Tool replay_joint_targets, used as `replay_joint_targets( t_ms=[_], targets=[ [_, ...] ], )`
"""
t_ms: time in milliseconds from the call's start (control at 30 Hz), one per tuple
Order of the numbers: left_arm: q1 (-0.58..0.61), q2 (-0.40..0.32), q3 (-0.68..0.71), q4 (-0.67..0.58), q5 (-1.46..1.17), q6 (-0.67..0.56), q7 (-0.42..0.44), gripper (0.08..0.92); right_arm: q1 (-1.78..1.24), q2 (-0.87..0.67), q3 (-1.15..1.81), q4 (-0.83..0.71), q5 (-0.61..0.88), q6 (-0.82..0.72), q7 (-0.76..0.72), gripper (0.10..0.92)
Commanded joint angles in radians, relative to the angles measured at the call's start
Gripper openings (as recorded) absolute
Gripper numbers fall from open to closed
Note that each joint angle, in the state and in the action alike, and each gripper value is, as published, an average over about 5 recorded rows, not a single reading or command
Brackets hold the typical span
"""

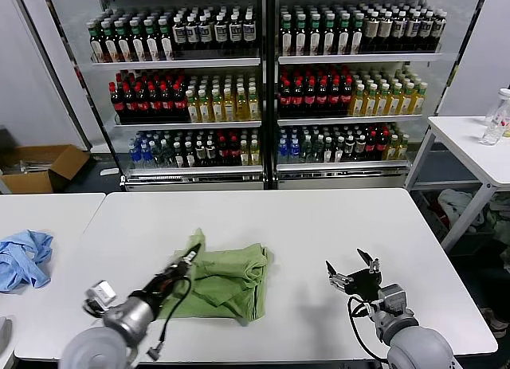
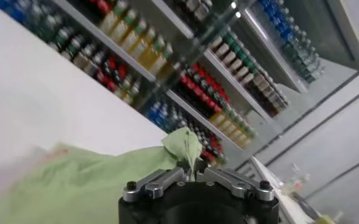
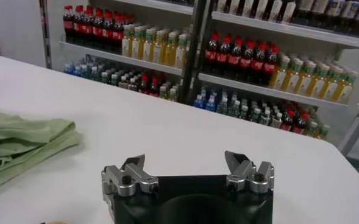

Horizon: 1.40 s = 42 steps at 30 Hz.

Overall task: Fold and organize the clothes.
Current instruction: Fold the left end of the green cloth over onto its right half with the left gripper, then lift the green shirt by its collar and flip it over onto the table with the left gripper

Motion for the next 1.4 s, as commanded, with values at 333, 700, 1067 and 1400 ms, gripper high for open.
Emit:
replay_joint_targets(
  t_ms=[333, 700, 1067, 1400],
  targets=[
    [-0.088, -0.047, 0.13, 0.029, 0.218, 0.027, 0.07, 0.321, 0.006, -0.006, 0.006, 0.0, 0.003, -0.001, -0.001, 0.823],
    [0.077, 0.052, -0.065, 0.192, 0.734, -0.063, 0.044, 0.641, 0.009, 0.003, -0.001, 0.003, 0.001, 0.006, -0.002, 0.823],
    [0.042, 0.006, -0.009, 0.296, 0.687, 0.008, 0.115, 0.822, 0.013, 0.001, -0.004, 0.003, 0.004, 0.004, 0.005, 0.823],
    [0.007, -0.012, -0.027, 0.311, 0.442, 0.02, 0.169, 0.698, 0.03, 0.012, -0.021, -0.012, 0.004, 0.006, 0.005, 0.823]
  ],
)
